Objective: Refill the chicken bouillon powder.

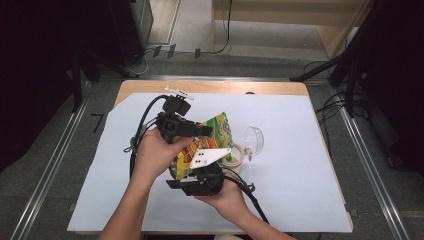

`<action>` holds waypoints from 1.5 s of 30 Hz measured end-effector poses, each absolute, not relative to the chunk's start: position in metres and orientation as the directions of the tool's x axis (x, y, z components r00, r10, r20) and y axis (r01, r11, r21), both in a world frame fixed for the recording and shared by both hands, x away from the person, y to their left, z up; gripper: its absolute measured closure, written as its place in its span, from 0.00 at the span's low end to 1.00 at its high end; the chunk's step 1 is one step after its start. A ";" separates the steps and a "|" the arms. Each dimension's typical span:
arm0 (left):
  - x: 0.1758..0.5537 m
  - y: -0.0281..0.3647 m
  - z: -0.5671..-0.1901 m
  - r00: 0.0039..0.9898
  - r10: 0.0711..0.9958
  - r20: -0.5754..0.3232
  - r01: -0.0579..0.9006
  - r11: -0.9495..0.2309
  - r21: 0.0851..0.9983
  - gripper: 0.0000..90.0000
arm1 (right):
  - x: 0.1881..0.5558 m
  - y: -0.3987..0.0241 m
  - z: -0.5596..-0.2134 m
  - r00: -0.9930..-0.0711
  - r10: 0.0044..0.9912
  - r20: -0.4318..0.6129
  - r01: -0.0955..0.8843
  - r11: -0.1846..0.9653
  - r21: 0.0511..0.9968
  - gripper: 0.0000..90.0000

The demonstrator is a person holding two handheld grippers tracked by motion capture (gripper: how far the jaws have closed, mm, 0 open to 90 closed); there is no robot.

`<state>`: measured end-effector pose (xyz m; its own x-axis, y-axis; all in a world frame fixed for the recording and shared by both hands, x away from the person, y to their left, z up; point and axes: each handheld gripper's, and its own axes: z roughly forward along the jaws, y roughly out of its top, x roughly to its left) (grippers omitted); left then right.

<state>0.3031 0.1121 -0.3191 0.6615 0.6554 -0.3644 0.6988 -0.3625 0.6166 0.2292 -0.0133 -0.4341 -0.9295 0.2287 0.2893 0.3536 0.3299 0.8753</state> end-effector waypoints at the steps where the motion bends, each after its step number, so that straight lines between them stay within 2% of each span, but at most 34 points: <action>1: 0.303 0.112 -0.319 0.663 0.653 -0.366 0.698 -0.363 0.617 0.86 | 0.229 -0.013 -0.434 -0.928 0.232 0.292 0.357 0.326 0.875 0.77; 15: 0.306 0.108 -0.320 0.671 0.642 -0.371 0.696 -0.374 0.613 0.86 | 0.230 -0.018 -0.437 -0.930 0.251 0.269 0.344 0.337 0.877 0.77; 45: 0.308 0.112 -0.320 0.665 0.642 -0.381 0.698 -0.354 0.622 0.85 | 0.228 -0.018 -0.431 -0.926 0.235 0.295 0.360 0.322 0.875 0.77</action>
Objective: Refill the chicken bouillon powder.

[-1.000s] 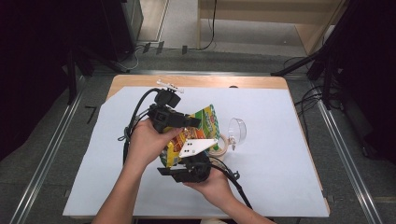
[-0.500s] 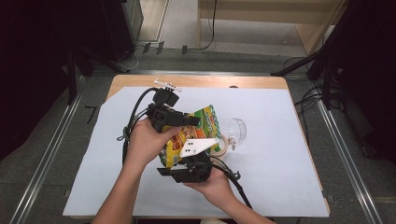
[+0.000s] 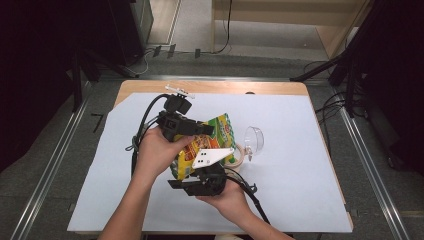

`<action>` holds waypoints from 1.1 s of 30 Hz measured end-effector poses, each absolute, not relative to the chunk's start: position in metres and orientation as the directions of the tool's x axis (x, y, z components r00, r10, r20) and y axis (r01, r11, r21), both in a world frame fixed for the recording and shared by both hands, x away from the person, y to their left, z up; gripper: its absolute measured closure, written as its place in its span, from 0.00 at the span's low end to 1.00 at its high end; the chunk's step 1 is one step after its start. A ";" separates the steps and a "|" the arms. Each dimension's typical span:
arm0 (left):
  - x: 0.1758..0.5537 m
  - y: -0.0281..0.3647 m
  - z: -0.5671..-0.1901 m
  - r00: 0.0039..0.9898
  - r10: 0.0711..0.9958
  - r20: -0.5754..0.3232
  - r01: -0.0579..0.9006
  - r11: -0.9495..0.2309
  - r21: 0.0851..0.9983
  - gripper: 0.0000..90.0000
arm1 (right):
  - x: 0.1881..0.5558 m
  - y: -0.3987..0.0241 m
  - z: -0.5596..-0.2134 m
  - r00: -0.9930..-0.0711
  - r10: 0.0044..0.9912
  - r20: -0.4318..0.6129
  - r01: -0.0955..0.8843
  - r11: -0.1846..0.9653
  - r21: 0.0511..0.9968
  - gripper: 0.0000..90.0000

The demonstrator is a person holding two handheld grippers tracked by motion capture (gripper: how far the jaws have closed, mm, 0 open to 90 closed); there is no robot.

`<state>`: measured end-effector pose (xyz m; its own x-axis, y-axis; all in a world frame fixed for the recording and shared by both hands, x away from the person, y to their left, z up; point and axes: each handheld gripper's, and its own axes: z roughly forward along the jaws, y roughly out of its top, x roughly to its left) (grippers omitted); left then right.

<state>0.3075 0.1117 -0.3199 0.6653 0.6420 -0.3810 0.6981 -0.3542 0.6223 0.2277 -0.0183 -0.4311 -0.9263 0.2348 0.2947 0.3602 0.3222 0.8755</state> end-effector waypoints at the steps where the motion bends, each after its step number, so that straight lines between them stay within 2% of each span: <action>1: 0.307 0.111 -0.320 0.665 0.643 -0.380 0.698 -0.355 0.622 0.85 | 0.228 -0.018 -0.431 -0.926 0.235 0.296 0.361 0.321 0.875 0.77; 33: 0.304 0.106 -0.317 0.676 0.645 -0.357 0.683 -0.367 0.631 0.85 | 0.230 -0.018 -0.433 -0.922 0.247 0.298 0.367 0.314 0.876 0.77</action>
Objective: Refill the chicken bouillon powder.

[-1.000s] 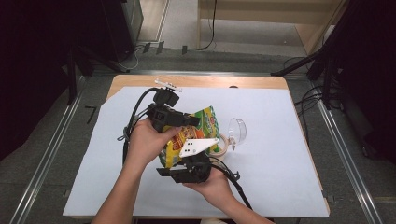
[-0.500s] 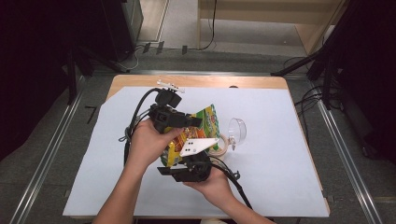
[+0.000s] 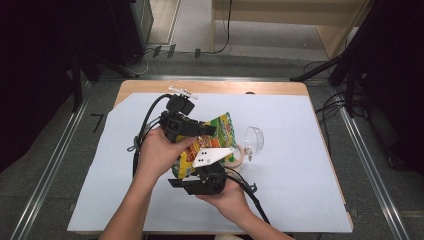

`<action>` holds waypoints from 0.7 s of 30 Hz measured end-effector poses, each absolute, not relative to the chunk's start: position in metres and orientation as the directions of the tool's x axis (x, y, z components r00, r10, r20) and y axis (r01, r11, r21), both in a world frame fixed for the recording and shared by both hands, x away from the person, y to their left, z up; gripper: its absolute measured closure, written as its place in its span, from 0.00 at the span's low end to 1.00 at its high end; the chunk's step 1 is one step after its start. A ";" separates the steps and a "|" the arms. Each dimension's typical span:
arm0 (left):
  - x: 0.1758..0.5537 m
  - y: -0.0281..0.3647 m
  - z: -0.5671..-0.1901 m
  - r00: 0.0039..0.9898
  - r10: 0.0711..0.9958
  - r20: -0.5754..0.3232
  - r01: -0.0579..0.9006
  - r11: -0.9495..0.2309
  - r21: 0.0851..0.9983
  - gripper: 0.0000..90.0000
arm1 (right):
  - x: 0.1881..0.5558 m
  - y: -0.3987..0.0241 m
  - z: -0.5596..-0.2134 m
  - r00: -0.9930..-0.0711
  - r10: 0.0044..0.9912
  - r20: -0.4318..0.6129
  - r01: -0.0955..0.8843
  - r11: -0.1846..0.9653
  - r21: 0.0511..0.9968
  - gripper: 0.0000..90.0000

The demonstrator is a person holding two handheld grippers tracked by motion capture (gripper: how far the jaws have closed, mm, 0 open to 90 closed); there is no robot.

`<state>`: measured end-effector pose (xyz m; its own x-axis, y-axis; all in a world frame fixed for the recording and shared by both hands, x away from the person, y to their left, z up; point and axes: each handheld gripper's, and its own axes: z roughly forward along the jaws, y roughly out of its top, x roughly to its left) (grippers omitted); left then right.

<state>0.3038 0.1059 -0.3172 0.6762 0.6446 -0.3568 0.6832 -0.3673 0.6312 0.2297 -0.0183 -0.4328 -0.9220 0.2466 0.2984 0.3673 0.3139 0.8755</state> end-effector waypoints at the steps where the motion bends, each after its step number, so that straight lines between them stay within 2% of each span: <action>1: 0.304 0.106 -0.317 0.676 0.645 -0.357 0.683 -0.367 0.631 0.85 | 0.230 -0.018 -0.433 -0.922 0.246 0.298 0.367 0.314 0.876 0.77; 21: 0.304 0.106 -0.318 0.675 0.645 -0.358 0.685 -0.367 0.630 0.85 | 0.230 -0.019 -0.433 -0.924 0.245 0.293 0.363 0.321 0.875 0.77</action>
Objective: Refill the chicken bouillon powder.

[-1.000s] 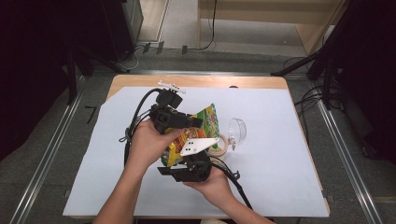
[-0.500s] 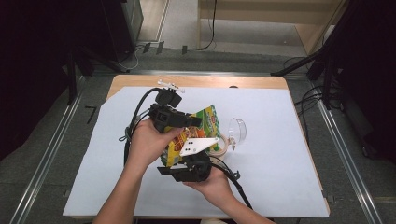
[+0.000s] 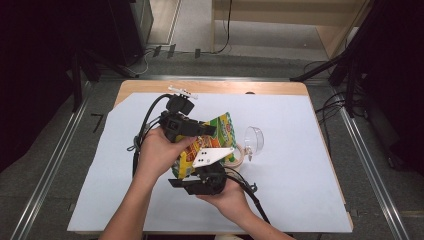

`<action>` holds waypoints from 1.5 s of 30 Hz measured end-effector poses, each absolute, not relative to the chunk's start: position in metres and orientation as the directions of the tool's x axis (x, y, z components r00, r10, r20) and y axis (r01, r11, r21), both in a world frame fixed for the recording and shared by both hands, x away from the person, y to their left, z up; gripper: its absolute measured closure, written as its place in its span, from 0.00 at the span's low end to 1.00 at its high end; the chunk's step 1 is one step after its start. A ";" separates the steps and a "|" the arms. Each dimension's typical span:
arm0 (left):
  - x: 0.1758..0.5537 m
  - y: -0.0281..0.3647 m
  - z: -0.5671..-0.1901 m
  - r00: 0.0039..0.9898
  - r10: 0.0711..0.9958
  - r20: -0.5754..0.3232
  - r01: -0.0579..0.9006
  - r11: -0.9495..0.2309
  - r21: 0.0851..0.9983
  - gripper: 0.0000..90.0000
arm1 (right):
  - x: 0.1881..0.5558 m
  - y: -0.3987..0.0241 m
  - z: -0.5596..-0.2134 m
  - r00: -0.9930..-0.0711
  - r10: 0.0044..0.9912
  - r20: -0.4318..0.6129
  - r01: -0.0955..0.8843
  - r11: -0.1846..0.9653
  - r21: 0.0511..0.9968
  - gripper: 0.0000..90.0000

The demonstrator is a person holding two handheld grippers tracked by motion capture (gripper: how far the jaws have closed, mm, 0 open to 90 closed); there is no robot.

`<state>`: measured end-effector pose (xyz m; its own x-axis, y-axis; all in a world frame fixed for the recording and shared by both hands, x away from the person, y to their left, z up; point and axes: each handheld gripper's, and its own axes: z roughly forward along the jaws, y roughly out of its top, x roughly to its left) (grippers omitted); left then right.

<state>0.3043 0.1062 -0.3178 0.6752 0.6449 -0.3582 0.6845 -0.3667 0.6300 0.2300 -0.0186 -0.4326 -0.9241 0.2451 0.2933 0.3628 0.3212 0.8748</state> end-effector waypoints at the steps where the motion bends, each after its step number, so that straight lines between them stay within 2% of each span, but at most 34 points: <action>1: 0.304 0.106 -0.318 0.675 0.645 -0.357 0.684 -0.367 0.630 0.85 | 0.230 -0.019 -0.433 -0.924 0.245 0.294 0.363 0.320 0.875 0.77; 45: 0.305 0.106 -0.319 0.673 0.646 -0.360 0.687 -0.366 0.627 0.85 | 0.230 -0.019 -0.433 -0.926 0.250 0.283 0.356 0.325 0.876 0.77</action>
<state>0.3048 0.1063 -0.3186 0.6728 0.6462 -0.3601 0.6874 -0.3660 0.6273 0.2300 -0.0190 -0.4328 -0.9259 0.2496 0.2835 0.3559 0.3250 0.8762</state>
